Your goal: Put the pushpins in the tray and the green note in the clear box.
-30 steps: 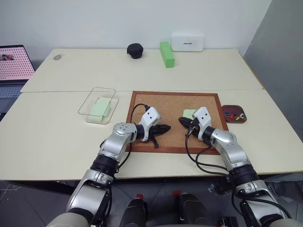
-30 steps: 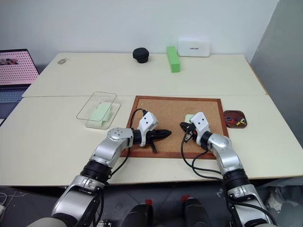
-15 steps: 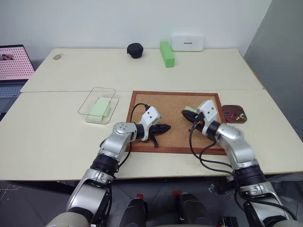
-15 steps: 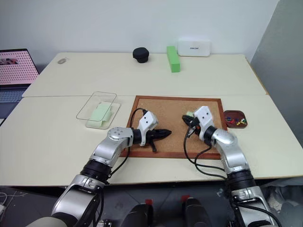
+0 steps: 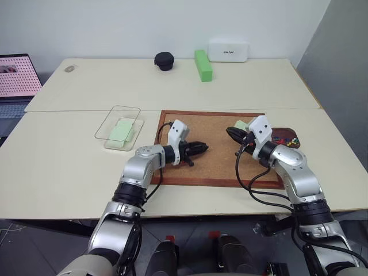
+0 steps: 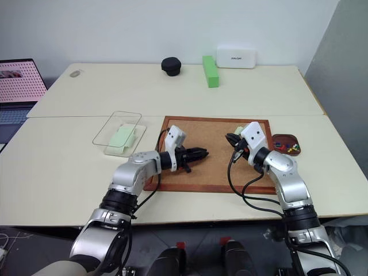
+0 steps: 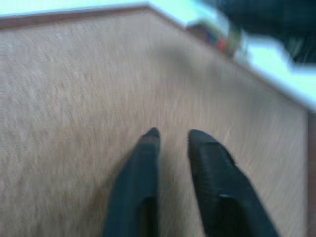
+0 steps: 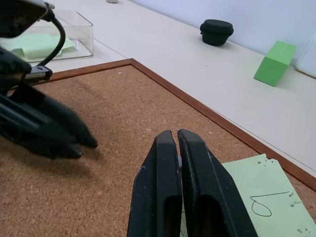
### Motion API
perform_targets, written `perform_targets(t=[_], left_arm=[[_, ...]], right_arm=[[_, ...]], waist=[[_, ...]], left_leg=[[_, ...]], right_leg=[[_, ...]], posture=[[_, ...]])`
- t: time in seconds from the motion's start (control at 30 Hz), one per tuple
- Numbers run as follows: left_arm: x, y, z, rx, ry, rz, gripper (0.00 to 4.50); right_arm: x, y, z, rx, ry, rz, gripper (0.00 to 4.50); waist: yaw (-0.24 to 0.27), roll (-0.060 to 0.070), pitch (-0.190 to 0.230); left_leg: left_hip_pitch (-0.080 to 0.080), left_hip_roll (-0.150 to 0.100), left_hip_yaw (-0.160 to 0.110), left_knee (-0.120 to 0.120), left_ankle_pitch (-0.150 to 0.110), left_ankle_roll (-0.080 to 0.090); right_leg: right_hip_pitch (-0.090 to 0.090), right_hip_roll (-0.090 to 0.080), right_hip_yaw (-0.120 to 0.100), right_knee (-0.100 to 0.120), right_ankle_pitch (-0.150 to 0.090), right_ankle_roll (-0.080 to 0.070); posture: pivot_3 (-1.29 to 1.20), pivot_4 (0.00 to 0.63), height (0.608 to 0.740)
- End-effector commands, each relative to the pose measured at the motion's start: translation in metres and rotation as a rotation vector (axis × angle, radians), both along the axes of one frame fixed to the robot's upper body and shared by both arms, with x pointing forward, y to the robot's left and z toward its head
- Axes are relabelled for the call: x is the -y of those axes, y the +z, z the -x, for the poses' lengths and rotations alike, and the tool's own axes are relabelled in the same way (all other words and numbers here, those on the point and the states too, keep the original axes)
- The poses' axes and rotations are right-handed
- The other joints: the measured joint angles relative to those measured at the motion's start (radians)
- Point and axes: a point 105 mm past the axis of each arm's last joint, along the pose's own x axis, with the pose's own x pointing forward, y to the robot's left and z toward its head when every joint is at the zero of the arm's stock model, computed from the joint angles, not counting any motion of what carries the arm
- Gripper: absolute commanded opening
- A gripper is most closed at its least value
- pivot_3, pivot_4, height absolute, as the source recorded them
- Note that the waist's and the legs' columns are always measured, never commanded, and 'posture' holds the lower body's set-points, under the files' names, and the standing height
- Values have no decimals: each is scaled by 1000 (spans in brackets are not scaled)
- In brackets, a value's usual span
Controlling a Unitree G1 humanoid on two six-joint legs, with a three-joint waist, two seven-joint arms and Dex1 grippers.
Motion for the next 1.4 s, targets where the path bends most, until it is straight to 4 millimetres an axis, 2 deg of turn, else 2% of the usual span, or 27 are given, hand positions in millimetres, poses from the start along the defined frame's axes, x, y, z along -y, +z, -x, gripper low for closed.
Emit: perform_targets(t=[0.03, 0.13, 0.33, 0.47, 0.7, 0.8, 0.97, 1.17, 1.23, 1.27, 1.3, 1.4], left_arm=[[8, 24, 5, 26, -31, 70, 1899], [9, 29, 5, -10, -19, 121, 2500], [8, 50, -1, -89, -3, 252, 3816], [8, 57, -2, -119, -16, 290, 4482], [15, 56, 7, -165, -85, 284, 4482], [18, 51, 12, -208, -114, 275, 4482], [22, 46, 20, -241, -162, 262, 4482], [24, 48, 19, -231, -162, 277, 4482], [24, 51, 18, -225, -162, 296, 4135], [24, 53, 20, -230, -179, 308, 4113], [24, 54, 22, -235, -191, 312, 3778], [23, 54, 24, -243, -201, 311, 3256]], right_arm=[[-2, 33, -1, 95, -8, -72, 0], [-9, 31, 1, 115, 22, -21, 0], [-18, 15, 17, 186, 142, 226, 0], [-22, 2, 29, 234, 231, 369, 0], [-30, -4, 49, 391, 384, 560, 0], [-34, 1, 55, 476, 427, 611, 0], [-45, 9, 62, 553, 451, 595, 0], [-53, 13, 64, 579, 448, 569, 0], [-54, 14, 63, 586, 446, 567, 0], [-54, 16, 62, 590, 437, 557, 0], [-54, 17, 61, 594, 432, 552, 0], [-55, 19, 60, 604, 427, 545, 0]], waist=[[0, 0, 0], [1, 0, 0], [1, 0, 0], [1, 0, 0], [-1, 0, 0], [-1, -1, 1], [-1, -1, 1], [1, -1, 1], [1, -1, 1], [1, -1, 1], [1, -1, 1], [1, -1, 1]], left_leg=[[0, 0, 0, 0, 0, 0], [0, 0, 0, 0, 0, 0], [0, 0, 0, 0, 0, 0], [0, -1, 0, 0, 0, 0], [0, 0, 0, 0, 0, 0], [0, -1, 0, 0, 0, 0], [0, 0, 0, 0, 0, 0], [0, 0, 0, 0, 0, 0], [0, 0, 0, 0, 0, 0], [0, 0, 0, 0, 0, 0], [0, 0, 0, 0, 0, 0], [0, 0, 0, 0, 0, 0]], right_leg=[[0, 0, 0, 0, 0, 0], [0, 0, 0, 0, 0, 0], [0, 0, 0, -1, 0, 0], [0, 0, 0, -1, 0, 0], [0, 0, 0, -1, 0, 0], [0, 0, 0, -1, 0, 0], [0, 0, 0, -1, 0, 0], [0, 0, 0, -1, 0, 0], [0, 0, 0, -1, 0, 0], [0, 0, 0, -1, 0, 0], [0, 0, 0, -1, 0, 0], [0, 0, 0, -1, 0, 0]], posture=[[0, 150, 740], [0, 150, 740], [0, 150, 740], [0, 150, 740], [0, 150, 740], [0, 150, 740], [0, 150, 740], [0, 150, 740], [0, 150, 740], [0, 150, 740], [0, 150, 740], [0, 150, 740]])
